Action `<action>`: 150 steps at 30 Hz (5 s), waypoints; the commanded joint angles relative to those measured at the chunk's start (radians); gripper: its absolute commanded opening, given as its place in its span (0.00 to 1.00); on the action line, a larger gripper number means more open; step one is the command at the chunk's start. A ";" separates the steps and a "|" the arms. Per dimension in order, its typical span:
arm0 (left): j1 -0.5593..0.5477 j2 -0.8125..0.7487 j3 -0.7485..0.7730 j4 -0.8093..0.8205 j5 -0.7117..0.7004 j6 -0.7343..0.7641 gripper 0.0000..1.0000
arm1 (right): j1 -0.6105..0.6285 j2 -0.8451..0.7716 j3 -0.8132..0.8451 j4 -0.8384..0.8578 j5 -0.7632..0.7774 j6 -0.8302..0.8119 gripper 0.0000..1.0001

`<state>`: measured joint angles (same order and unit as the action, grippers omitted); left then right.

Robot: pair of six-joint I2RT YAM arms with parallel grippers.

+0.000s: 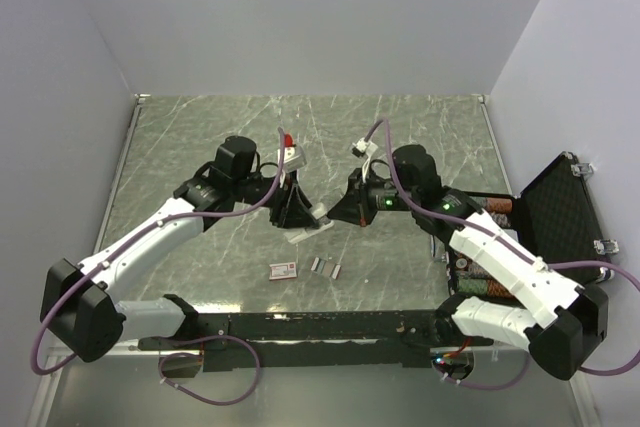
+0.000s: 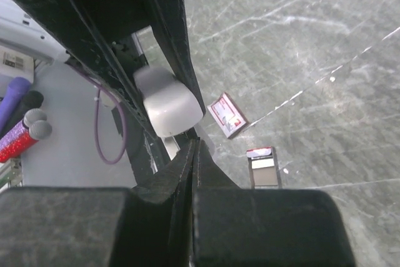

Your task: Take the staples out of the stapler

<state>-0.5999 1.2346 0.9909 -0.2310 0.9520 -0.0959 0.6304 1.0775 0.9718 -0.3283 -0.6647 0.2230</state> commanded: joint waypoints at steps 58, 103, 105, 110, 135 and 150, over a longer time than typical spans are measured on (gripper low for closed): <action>-0.005 -0.072 -0.127 0.447 -0.871 -0.444 0.01 | 0.058 0.234 0.059 0.459 0.471 0.177 0.00; -0.008 0.123 -0.178 0.691 -1.044 -0.502 0.01 | 0.054 0.548 0.022 0.704 0.146 0.312 0.00; -0.008 0.138 -0.178 0.699 -1.056 -0.501 0.01 | 0.054 0.564 0.012 0.729 0.131 0.325 0.00; -0.008 0.181 -0.176 0.729 -1.058 -0.504 0.01 | 0.054 0.596 -0.004 0.778 0.096 0.352 0.00; -0.047 0.315 -0.161 0.806 -1.200 -0.416 0.01 | 0.049 0.648 -0.050 0.871 -0.055 0.447 0.00; -0.061 0.437 -0.015 0.602 -1.217 -0.413 0.01 | 0.049 0.730 -0.045 0.962 -0.130 0.590 0.00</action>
<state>-0.6563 1.6390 0.8898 0.3199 -0.2527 -0.4892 0.6231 1.8111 0.9195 0.4751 -0.5365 0.6991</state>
